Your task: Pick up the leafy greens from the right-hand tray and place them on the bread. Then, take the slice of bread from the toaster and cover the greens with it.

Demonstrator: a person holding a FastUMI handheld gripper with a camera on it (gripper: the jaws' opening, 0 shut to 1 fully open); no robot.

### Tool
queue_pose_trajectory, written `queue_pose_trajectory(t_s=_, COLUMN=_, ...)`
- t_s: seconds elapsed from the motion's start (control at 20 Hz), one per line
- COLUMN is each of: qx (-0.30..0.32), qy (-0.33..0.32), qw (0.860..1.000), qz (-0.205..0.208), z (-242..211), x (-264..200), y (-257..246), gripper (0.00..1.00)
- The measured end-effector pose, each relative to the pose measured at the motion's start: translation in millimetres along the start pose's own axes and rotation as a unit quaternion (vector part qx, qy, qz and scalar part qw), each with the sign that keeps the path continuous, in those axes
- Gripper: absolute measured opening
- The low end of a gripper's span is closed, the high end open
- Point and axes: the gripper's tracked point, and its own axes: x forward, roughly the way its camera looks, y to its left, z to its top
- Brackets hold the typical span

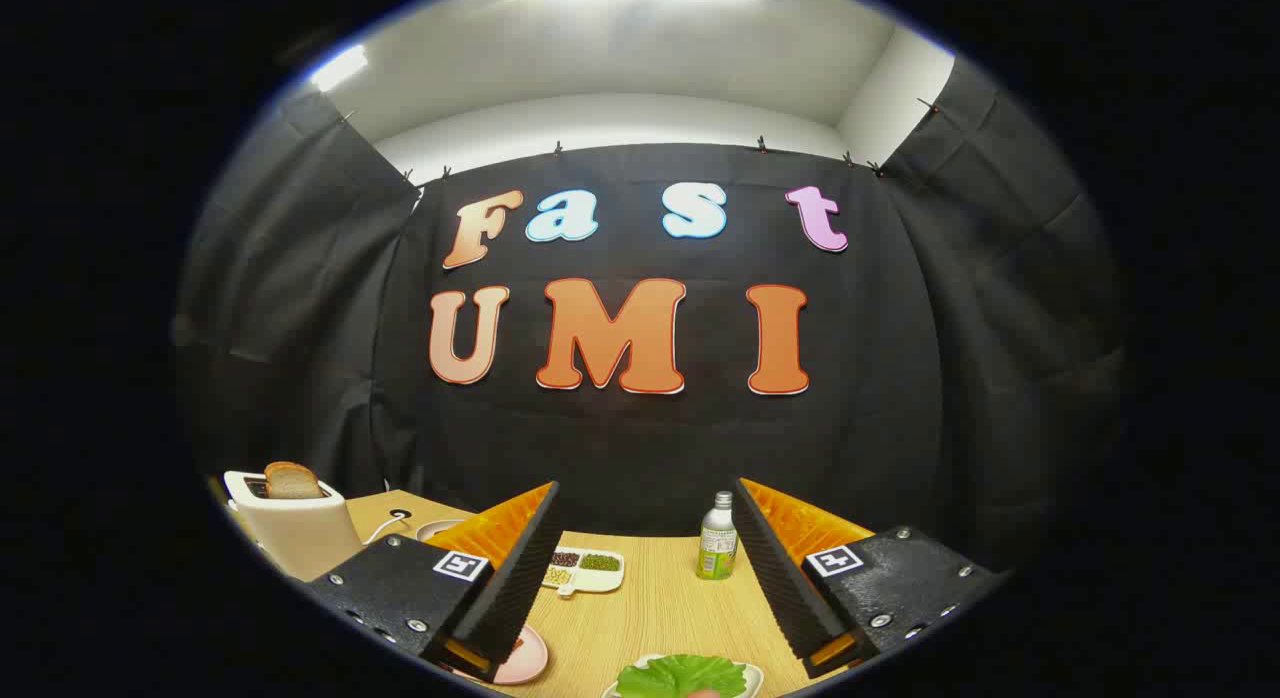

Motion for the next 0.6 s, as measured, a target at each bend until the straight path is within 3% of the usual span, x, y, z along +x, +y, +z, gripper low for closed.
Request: queue_pose_trajectory(t_s=0.6, qx=0.002, qy=0.007, qw=1.000, qz=0.000, z=-4.0, x=1.5, y=-1.6, gripper=0.99)
